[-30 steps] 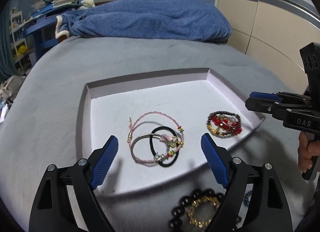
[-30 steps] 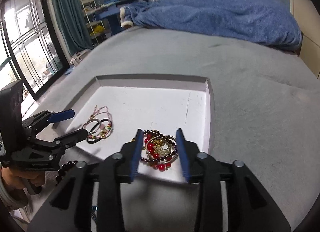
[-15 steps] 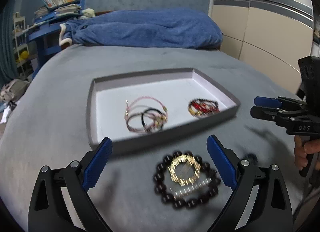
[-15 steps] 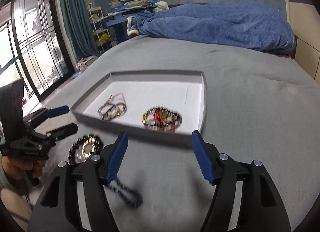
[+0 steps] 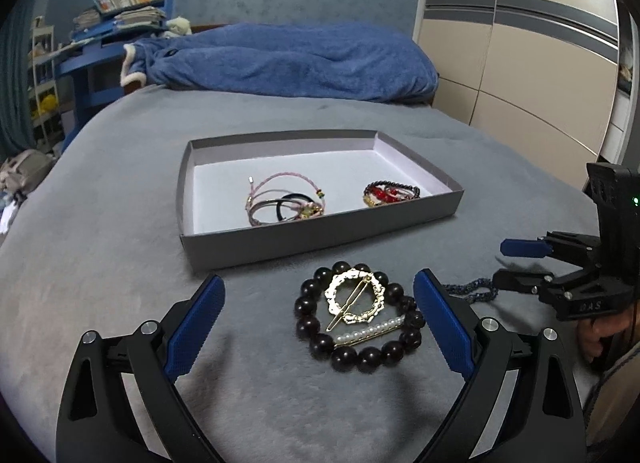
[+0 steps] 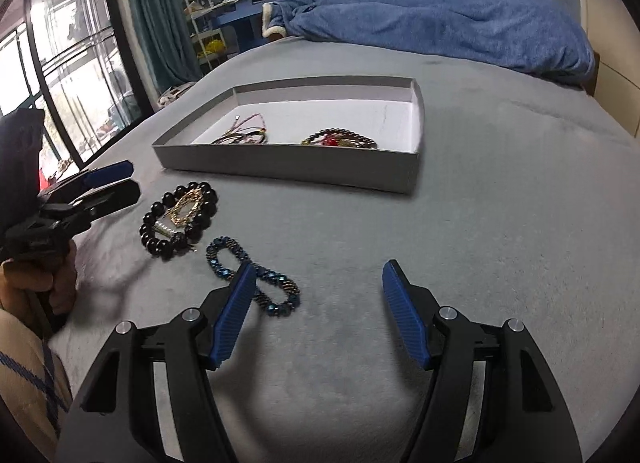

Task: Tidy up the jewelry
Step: 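Withdraw both tools toward the blue crystal bracelet and gold hair clip, then close the right tool on the blue crystal bracelet while the left tool grasps the gold hair clip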

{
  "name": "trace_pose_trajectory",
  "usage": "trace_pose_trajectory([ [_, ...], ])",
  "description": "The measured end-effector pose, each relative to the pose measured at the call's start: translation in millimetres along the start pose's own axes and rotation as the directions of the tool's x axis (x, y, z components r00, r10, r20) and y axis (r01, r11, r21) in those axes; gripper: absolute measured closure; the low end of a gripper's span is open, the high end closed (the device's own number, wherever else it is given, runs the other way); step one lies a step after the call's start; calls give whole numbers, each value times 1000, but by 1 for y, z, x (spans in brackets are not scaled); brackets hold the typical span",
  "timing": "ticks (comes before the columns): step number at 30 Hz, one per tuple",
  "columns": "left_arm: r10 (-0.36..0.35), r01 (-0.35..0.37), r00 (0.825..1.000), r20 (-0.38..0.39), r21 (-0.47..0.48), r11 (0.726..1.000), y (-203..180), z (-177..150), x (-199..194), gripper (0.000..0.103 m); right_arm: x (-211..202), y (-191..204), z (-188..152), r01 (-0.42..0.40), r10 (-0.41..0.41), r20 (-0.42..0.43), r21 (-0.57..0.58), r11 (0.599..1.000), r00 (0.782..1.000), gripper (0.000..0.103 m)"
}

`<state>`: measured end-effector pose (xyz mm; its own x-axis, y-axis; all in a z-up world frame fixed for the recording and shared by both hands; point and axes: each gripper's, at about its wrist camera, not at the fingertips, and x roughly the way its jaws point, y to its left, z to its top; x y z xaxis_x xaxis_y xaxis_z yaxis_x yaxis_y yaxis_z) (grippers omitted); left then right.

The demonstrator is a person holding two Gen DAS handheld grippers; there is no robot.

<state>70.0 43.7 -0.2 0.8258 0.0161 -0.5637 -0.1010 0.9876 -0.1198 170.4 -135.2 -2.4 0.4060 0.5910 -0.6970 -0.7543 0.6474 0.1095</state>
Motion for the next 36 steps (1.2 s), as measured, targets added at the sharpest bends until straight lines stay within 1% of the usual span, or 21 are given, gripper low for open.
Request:
trace_pose_trajectory([
  [4,6,-7,1000,-21,-20,1000,4,0,4,8,9,12,2,-31,29,-40,-63,998,999,37],
  [7,5,-6,999,-37,-33,999,7,-1,7,8,19,21,5,-40,32,-76,-104,994,997,38],
  [9,3,-5,999,-37,-31,1000,6,-1,7,8,29,25,4,-38,23,-115,-127,991,993,38],
  [11,2,-3,999,-39,-29,1000,6,-1,7,8,32,28,3,-34,17,-121,-137,990,992,39],
  [13,-1,-1,999,-43,-26,1000,6,-1,8,8,29,26,1,-48,33,-113,-131,990,993,53],
  [15,-6,4,999,-48,-24,1000,6,-1,9,8,26,23,-1,-48,37,-100,-116,992,994,75],
  [17,-8,7,998,-55,-19,1000,5,-1,10,8,23,18,-1,-44,36,-87,-94,995,996,83],
  [18,-8,7,998,-57,-17,1000,5,-1,11,8,23,17,0,-38,31,-81,-88,995,996,85],
  [22,-9,10,998,-64,11,1000,0,-1,12,9,20,10,0,-4,0,-60,-54,999,998,89],
  [23,-19,20,998,-67,23,1000,-2,-1,12,12,20,8,1,0,-3,-58,-45,999,998,89],
  [25,-42,45,996,-78,46,998,-7,-1,15,28,21,5,1,5,-6,-63,-31,1000,998,89],
  [26,-51,57,994,-100,60,997,-10,0,19,47,22,5,1,4,-7,-69,-31,1000,998,89],
  [27,-50,58,991,-121,66,996,-12,0,23,60,24,5,2,6,-8,-72,-33,999,997,89],
  [28,-46,56,989,-140,70,996,-13,0,28,62,24,6,2,6,-9,-74,-34,999,997,89],
  [29,-45,56,989,-141,71,996,-13,0,29,66,24,6,2,6,-8,-74,-33,999,997,89],
  [30,-52,63,988,-144,70,996,-13,1,30,71,24,5,2,3,-6,-74,-31,1000,997,89],
  [34,-62,81,983,-174,104,991,-19,0,35,72,25,5,2,-1,-1,-76,-26,1000,997,89],
  [36,-55,78,983,-174,125,989,-23,0,36,72,25,5,2,-2,0,-76,-25,1000,997,89],
])
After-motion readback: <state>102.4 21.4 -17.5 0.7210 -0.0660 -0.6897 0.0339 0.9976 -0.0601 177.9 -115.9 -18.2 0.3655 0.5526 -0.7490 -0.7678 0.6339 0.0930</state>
